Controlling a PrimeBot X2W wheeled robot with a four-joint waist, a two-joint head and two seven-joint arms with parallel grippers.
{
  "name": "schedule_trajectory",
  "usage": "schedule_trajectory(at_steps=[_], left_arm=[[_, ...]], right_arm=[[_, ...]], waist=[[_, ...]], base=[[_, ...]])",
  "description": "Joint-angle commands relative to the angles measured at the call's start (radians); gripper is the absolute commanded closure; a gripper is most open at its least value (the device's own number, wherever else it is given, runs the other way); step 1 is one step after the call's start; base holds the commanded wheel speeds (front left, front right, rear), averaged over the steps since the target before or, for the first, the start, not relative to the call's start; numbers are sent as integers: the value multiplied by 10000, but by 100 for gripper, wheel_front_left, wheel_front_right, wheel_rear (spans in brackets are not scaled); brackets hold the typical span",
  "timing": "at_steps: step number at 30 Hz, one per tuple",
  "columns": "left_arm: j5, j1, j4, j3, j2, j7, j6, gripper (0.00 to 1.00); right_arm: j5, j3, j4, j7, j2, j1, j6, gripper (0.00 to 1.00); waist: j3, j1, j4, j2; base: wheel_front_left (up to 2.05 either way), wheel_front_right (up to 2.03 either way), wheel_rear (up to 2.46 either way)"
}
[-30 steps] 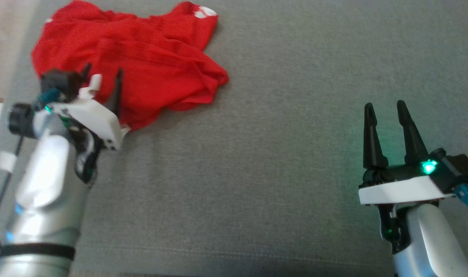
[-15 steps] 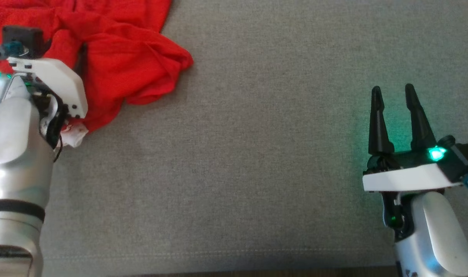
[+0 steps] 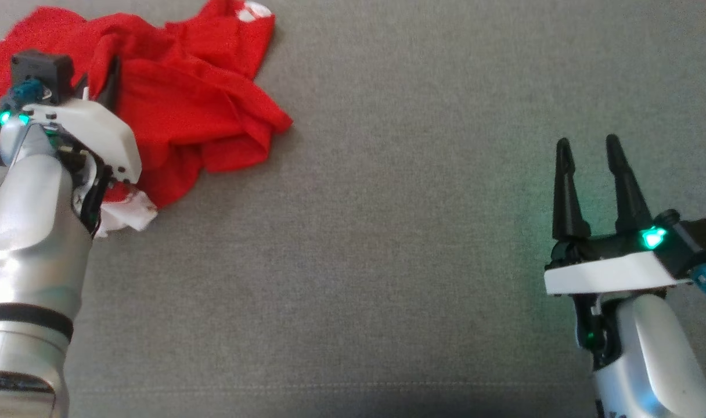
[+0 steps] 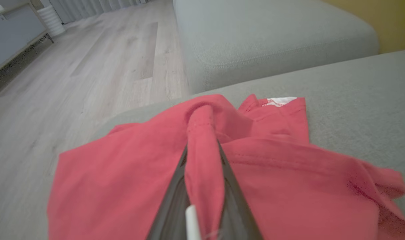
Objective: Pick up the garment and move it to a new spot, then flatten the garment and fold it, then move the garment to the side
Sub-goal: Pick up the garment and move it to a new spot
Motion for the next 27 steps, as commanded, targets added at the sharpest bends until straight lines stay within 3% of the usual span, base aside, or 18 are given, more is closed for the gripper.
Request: schedule_trajectory(at_steps=[1,7,16,27], left_arm=[[2,-140,-361,200,562,-226,15,100],[-15,35,-1297,188,538,-697,226,100],[21,219,-4365,318,504,-904,840,100],[-274,1086,-7376,-418,-73,768,885,100]], right_arm=[[52,297,-228,-93,-49,161,-7,0],[229,507,-58,-93,-49,455,-7,0],[500,643,43,-93,-49,580,-7,0],[542,440,1,-93,-49,451,-7,0]], waist=[[-521,0,165,0],[-1400,0,412,0],[-2029,0,344,0],[-2272,0,-790,0]], base=[[0,0,0],[0,0,0],[0,0,0],[0,0,0]])
